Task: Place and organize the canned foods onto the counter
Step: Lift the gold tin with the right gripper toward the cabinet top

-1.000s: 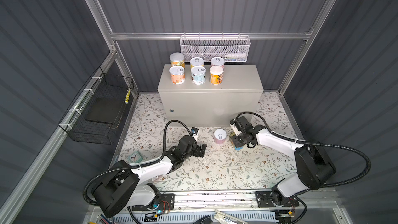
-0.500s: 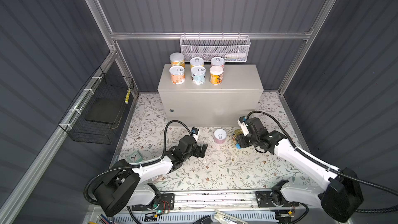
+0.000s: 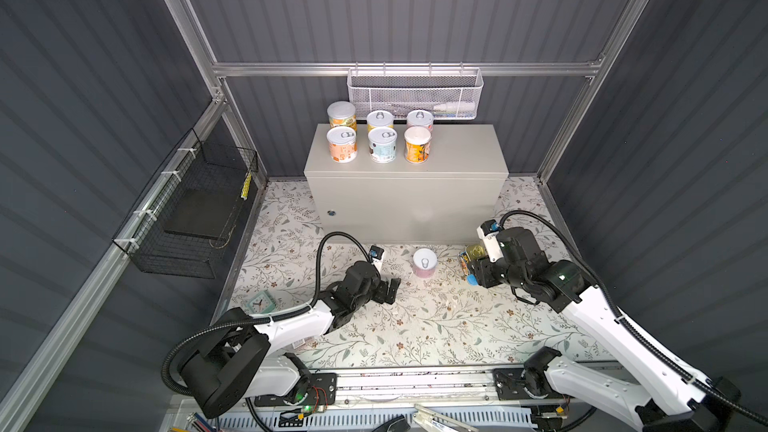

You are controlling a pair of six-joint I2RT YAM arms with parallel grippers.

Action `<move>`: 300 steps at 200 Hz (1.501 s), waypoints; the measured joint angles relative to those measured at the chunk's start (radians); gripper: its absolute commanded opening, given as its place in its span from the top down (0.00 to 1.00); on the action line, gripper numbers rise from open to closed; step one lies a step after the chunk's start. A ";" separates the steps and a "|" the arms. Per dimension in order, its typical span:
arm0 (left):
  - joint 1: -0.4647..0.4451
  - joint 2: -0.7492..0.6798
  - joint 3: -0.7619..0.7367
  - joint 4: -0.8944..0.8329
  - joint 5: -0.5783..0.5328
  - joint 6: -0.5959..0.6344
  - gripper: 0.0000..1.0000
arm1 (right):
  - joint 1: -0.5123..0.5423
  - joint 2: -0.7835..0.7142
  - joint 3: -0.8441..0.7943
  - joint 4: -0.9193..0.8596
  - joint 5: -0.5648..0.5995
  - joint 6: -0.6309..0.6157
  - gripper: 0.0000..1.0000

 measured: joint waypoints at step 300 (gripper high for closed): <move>0.000 0.000 0.002 -0.001 -0.010 -0.003 0.00 | 0.060 0.069 0.539 -0.130 -0.022 -0.037 0.50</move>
